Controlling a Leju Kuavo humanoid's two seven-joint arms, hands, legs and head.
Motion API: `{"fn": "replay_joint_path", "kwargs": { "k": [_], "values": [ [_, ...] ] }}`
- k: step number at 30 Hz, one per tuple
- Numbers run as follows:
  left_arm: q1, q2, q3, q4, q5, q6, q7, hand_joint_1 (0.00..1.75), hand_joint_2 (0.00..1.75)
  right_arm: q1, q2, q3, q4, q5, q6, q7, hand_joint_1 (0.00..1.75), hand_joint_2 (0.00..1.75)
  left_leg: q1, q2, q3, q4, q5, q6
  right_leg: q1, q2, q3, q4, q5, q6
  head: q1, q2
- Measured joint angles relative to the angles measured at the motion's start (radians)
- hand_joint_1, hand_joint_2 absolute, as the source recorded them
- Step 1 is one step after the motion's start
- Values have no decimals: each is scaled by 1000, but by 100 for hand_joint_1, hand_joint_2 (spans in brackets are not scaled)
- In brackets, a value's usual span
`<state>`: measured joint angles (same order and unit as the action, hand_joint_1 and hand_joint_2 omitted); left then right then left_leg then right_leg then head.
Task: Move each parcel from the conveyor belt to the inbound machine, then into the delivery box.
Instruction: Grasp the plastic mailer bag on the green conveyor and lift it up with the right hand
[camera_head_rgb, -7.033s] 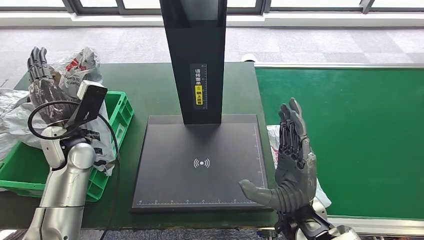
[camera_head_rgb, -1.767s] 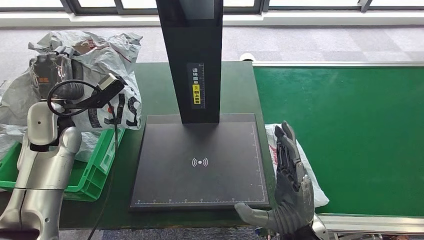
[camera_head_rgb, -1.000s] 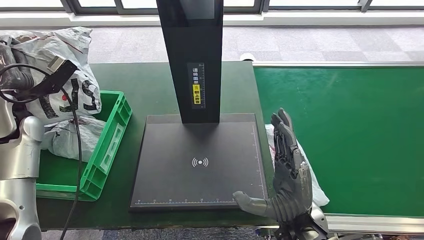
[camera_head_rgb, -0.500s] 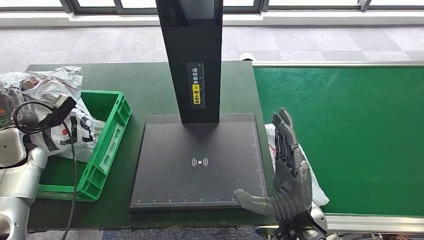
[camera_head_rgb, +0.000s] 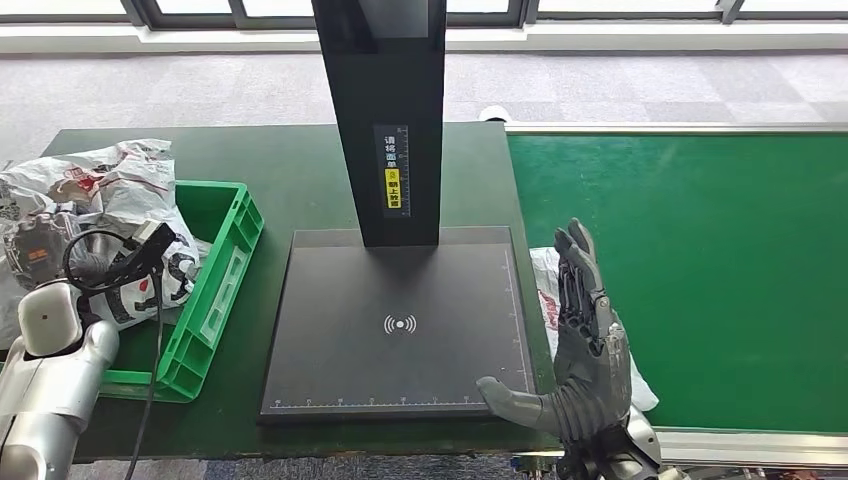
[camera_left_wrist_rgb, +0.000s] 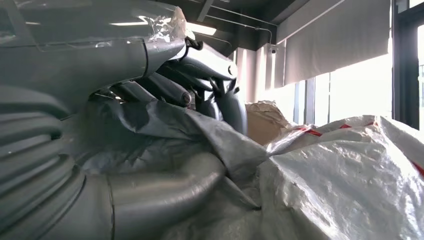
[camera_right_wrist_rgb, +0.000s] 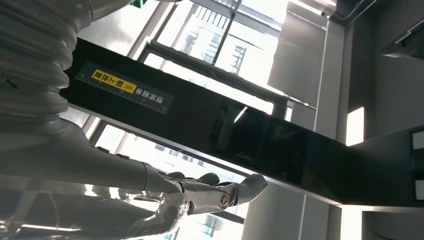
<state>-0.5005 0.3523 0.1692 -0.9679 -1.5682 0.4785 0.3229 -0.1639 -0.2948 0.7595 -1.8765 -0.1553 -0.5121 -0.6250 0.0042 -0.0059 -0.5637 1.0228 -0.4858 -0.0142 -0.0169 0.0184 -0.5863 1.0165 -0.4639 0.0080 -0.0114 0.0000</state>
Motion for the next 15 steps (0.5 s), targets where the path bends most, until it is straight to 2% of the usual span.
{"fn": "replay_joint_path", "kwargs": {
  "k": [8,12,15],
  "values": [
    [29,-67,29,-178,124,112,-146,0,0,1,-12,0,3,2,-27,-4,0,175,0,0,0,0,0,0,0,0,0,0,0,0,0,0],
    [63,-92,35,-278,176,188,-181,0,0,2,-16,0,5,3,-24,-4,0,175,0,0,0,0,0,0,0,-1,0,0,0,0,0,0],
    [77,-103,36,-325,182,204,-188,0,0,2,-18,0,5,4,-23,-4,0,175,0,-1,0,0,0,0,0,-1,0,0,0,0,0,0]
  ]
}}
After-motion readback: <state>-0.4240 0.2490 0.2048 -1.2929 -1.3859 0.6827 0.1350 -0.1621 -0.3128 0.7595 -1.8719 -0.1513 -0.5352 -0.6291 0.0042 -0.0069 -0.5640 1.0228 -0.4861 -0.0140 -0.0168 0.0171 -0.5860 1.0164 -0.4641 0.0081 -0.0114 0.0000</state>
